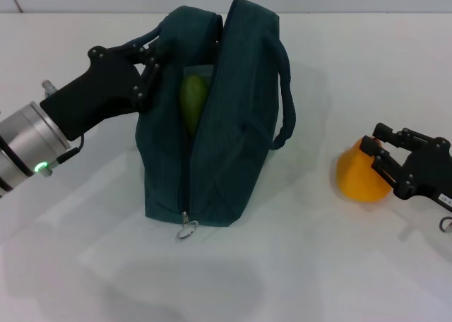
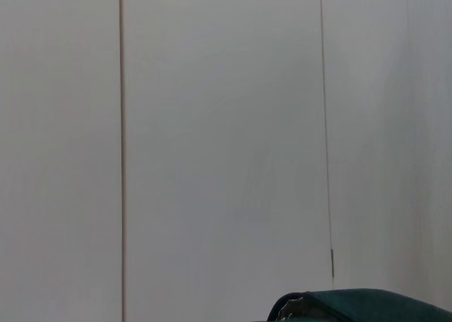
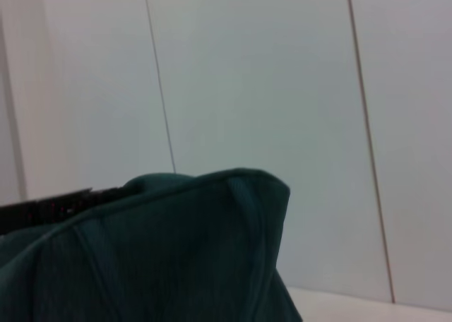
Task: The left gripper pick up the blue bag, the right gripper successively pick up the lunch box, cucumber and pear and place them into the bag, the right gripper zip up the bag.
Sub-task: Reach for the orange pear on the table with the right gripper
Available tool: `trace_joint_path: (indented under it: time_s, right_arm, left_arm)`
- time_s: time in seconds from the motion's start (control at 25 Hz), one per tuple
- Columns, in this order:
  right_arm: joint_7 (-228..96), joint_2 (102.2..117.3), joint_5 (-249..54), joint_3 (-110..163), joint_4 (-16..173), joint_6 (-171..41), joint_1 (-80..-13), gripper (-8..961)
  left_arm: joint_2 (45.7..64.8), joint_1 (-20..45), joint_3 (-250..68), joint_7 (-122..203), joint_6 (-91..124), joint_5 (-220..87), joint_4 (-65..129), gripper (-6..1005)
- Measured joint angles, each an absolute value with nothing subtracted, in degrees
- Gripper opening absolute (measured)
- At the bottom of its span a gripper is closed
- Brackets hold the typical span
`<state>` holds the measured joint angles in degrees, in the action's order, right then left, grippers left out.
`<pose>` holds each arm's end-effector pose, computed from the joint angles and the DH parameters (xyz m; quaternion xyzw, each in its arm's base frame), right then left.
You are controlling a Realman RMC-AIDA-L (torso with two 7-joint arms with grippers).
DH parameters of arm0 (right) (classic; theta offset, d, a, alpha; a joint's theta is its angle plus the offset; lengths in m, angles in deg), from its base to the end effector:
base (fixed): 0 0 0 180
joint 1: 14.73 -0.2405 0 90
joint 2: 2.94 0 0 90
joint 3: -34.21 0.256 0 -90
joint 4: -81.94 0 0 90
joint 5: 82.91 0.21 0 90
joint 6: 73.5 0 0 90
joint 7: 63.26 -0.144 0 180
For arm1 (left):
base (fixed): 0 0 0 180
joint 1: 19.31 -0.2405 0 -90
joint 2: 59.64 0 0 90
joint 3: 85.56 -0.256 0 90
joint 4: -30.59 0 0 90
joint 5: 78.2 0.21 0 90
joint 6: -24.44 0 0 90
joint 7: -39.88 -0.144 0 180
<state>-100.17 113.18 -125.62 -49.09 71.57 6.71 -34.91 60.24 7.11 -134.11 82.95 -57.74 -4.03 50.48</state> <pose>0.3083 0.2785 -0.0362 -0.8561 0.1852 0.3559 0.3257 -0.2655 0.3293 -0.0114 -0.8478 -0.1171 -0.3907 0.3390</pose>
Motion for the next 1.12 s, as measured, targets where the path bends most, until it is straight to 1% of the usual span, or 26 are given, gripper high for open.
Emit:
trace_joint_path:
  time_s: [0.24,0.44,1.0,1.12]
  right_arm:
    - [-100.02,113.25,-125.32,-49.13,71.54,6.62,-34.95,249]
    - [-99.87,113.26,-125.26,-49.11,71.48,7.15,-34.94,133]
    - [-99.73,113.26,-125.18,-49.06,71.13,6.23,-34.94,41]
    - [-99.64,113.25,-125.18,-48.91,71.02,6.76,-34.93,34]
  left_arm:
    - [60.24,7.40,-134.17,82.94,-57.73,-4.02,50.45,43]
    - [60.24,7.41,-134.17,82.31,-57.73,-4.02,50.38,44]
    - [60.24,7.50,-134.17,82.16,-57.73,-4.02,50.27,44]
    - [60.24,7.49,-134.17,82.16,-57.86,-4.02,50.27,44]
